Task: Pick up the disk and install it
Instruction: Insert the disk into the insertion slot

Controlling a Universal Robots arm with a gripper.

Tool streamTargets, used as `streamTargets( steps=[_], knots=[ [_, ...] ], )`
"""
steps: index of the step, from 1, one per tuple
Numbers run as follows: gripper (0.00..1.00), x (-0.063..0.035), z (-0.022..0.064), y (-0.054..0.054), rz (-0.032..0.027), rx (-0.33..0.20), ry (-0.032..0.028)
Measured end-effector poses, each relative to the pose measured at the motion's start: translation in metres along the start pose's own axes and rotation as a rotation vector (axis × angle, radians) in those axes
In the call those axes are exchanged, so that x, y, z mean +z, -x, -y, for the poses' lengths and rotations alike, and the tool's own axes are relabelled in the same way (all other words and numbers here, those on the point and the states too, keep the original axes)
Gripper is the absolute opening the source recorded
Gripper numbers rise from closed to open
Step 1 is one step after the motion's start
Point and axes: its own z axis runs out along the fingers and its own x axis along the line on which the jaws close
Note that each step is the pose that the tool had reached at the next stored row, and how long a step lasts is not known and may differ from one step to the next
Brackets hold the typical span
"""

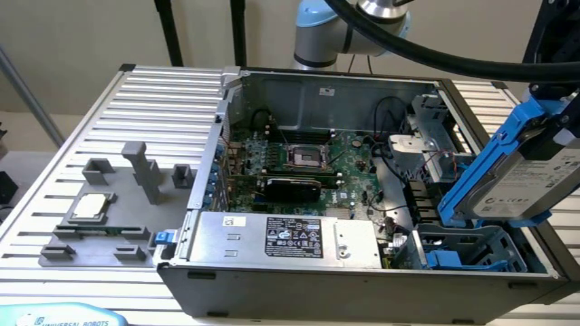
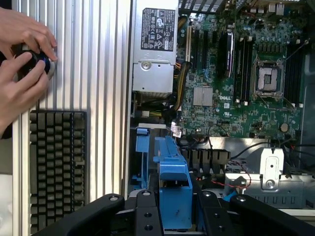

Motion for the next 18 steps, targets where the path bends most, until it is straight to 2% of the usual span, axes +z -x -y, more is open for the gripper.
streamTargets(
  steps=[5, 8, 11, 18],
  knots=[
    [0.33, 0.0074, 0.0001, 0.0, 0.0001, 0.0, 0.0001],
    [0.33, 0.0206, -0.0001, -0.001, 0.0001, 0.0, 0.0001],
    [0.33, 0.0273, -0.0004, -0.002, -0.0003, 0.0, 0.0001],
    [0.33, 0.0357, -0.0003, -0.003, 0.0, 0.01, -0.0004]
  ],
)
